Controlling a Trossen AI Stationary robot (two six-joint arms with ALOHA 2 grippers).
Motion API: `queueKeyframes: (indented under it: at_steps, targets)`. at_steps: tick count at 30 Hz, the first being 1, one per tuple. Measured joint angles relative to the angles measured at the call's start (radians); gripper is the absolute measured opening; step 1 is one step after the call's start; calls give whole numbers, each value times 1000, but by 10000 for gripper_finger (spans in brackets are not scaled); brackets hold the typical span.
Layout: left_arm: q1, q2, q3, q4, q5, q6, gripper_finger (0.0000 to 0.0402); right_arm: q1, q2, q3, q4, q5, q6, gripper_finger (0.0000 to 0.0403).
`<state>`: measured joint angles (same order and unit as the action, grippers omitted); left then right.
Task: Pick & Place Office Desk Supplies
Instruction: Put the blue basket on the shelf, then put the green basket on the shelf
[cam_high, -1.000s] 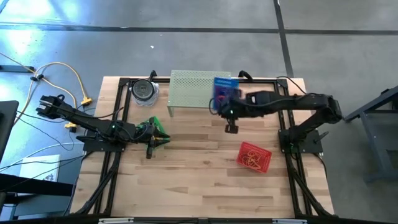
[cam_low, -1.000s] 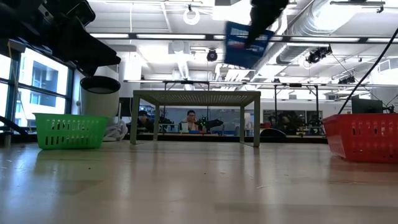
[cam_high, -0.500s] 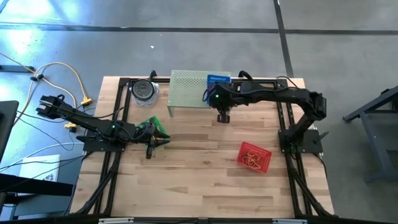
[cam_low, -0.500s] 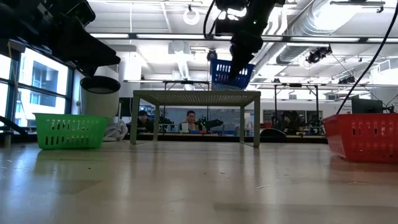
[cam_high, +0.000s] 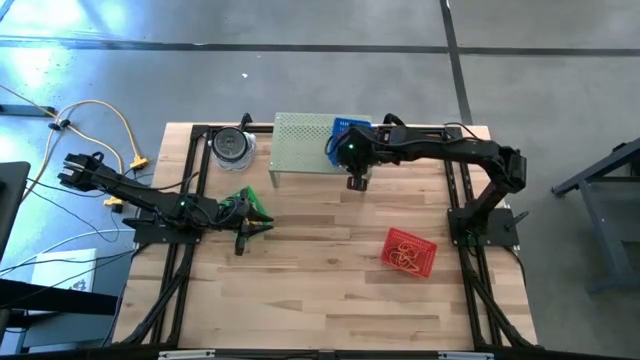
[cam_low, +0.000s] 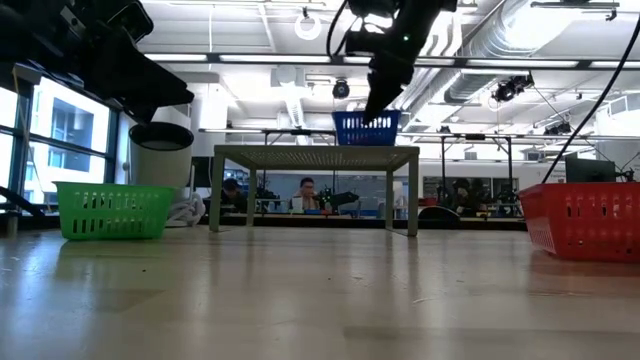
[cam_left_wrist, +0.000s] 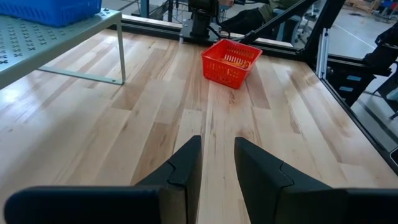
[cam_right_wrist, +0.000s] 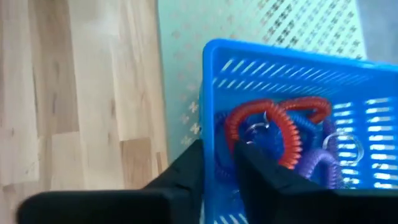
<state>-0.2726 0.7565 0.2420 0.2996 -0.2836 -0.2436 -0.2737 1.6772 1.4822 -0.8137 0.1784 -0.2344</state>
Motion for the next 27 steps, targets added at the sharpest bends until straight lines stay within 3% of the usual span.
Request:
queueKeyframes:
  at_steps: [5, 9, 14, 17, 20, 24, 27]
  targets:
    - [0, 0, 0, 0, 0, -5, 92, 23, -6, 0, 45, 36, 0, 137]
    - [0, -3, 6, -2, 0, -16, 92, 58, -32, 0, 70, 126, -20, 175]
    - [2, -3, 76, -100, -14, -16, 92, 166, -108, 0, 88, 301, -85, 184]
    - [9, -3, 167, -305, -137, -30, 95, 263, -156, 1, 90, 393, -79, 177]
    - [11, -1, 243, -483, -239, -62, 100, 358, -196, 1, 87, 405, 1, 174]
    - [-22, 23, 330, -618, -220, -54, 109, 479, -228, 1, 75, 381, 218, 173]
    - [-48, 76, 367, -686, -225, -7, 119, 556, -232, 1, 66, 296, 374, 173]
